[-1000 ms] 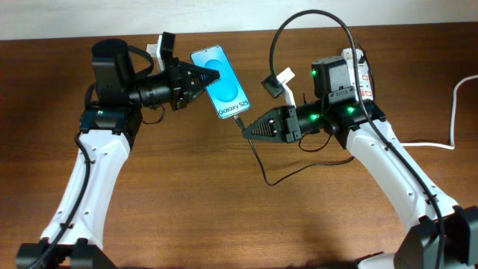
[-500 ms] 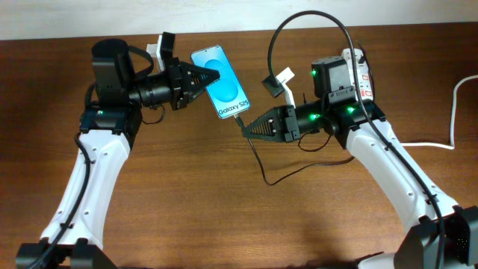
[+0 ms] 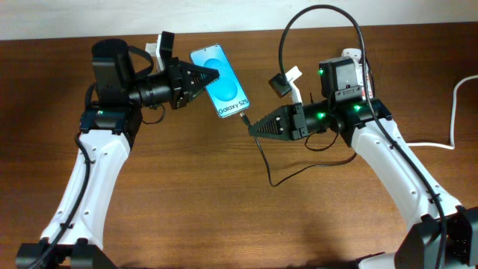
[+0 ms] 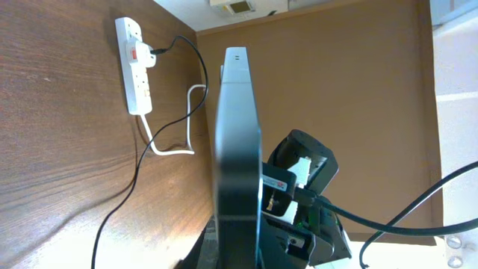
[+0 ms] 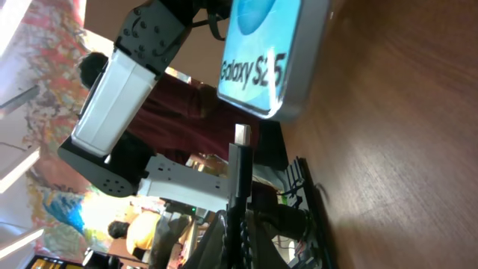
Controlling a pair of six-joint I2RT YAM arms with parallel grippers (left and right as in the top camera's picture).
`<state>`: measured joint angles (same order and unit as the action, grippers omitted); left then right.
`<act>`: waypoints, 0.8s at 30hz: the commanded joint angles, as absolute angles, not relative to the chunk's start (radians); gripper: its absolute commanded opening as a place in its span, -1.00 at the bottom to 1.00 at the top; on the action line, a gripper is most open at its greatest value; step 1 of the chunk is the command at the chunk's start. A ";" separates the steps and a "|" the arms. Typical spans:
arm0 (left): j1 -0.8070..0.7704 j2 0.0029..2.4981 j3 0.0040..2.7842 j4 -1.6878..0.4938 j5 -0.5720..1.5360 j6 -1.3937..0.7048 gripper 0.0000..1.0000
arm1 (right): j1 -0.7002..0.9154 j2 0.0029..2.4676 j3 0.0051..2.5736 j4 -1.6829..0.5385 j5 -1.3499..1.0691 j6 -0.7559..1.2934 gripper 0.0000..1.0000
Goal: Plug charger to phone and switch on socket
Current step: 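Align the USB-C plug with the phone's bottom port using right gripper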
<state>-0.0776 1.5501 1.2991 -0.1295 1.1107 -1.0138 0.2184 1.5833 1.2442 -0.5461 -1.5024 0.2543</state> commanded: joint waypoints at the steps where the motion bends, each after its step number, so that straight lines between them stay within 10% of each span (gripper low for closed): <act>1: -0.076 1.541 1.309 -0.120 1.110 -0.994 -1.00 | 0.223 1.583 1.252 -0.561 -1.541 0.244 -0.92; 24: -0.076 1.541 1.309 -0.120 1.095 -1.005 -1.00 | 0.249 1.583 1.252 -0.490 -1.428 0.245 -0.92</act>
